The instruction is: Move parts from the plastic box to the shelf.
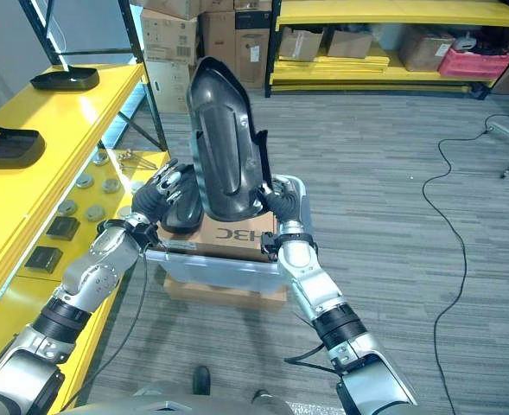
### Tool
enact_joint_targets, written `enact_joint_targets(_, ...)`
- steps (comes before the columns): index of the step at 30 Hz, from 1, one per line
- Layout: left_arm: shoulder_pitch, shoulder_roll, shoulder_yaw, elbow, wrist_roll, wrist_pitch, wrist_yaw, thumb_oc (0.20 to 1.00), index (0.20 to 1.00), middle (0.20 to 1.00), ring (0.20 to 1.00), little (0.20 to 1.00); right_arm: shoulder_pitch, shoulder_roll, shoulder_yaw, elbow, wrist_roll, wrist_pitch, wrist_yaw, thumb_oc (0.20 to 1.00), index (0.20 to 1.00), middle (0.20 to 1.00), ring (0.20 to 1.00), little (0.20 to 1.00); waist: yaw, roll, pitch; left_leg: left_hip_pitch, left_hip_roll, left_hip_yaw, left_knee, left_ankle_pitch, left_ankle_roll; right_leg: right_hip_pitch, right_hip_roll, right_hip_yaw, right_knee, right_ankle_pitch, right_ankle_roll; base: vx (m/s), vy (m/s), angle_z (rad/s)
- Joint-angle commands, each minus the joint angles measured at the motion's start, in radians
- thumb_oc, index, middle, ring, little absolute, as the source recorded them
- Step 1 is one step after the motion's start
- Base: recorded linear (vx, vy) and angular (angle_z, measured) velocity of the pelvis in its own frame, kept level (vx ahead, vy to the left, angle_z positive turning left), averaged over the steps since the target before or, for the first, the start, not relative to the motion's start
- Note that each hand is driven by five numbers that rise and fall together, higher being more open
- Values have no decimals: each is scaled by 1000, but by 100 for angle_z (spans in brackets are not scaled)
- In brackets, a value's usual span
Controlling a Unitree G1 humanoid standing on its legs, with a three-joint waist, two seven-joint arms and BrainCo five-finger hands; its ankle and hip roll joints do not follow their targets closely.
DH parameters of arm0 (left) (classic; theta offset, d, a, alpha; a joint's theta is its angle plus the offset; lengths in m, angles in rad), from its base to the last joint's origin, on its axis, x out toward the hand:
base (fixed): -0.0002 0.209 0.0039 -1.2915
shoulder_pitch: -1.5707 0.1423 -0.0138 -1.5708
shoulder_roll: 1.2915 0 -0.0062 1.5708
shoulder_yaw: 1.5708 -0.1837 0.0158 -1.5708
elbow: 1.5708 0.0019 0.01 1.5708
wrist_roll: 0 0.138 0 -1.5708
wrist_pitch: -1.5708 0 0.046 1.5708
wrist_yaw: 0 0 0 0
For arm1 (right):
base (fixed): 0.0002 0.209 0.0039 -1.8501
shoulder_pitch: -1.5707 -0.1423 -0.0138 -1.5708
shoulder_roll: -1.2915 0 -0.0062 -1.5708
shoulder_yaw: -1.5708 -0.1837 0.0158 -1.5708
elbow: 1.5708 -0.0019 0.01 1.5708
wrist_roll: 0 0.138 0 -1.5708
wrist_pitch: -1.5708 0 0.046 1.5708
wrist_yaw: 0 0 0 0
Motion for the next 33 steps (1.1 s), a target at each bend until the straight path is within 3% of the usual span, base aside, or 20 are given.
enact_joint_targets(1, -110, -23, -68, 7, 33, -55, -4, 1000, 1000, 1000, 1000, 1000, -136, 43, 6, 21, -31, -60, 28, 200, 200, 200, 200, 200, 14, -54, -60, 8, 7, 10, 37, -85, -33, -13, -56, 12, -37, 37, 99, 0, 0, 0)
enact_joint_targets(7, -140, -56, -114, 21, 32, -19, -32, 1000, 1000, 1000, 1000, 1000, -163, 58, 29, 42, -37, -50, 42, 200, 200, 200, 200, 200, 5, -55, -66, 16, 6, 13, 27, -85, -30, -14, -53, 17, -36, 36, 100, 0, 0, 0)
enact_joint_targets(16, -149, -71, -152, 13, 88, -19, -21, 1000, 1000, 1000, 1000, 1000, -171, 56, 45, 49, -57, -36, 44, 200, 200, 200, 200, 200, -5, -55, -70, 23, 5, 20, 26, -91, -27, -14, -53, 25, -32, 31, 101, 18, 3, -4)
enact_joint_targets(28, -155, -39, -154, 4, 279, -42, -42, 1000, 1000, 1000, 1000, 1000, -174, 44, 59, 44, -116, -25, 66, 200, 200, 200, 200, 200, -2, -57, -76, 32, 4, 16, 16, -92, -25, -9, -50, 26, -33, 26, 101, 0, 0, 0)
enact_joint_targets(33, -162, -2, -167, -4, 380, -15, -56, 1000, 1000, 1000, 1000, 1000, -178, 32, 75, 45, -141, -35, 66, 200, 200, 200, 200, 200, 3, -55, -75, 35, 4, 11, 12, -89, -25, -5, -50, 21, -33, 26, 103, 0, 0, 0)
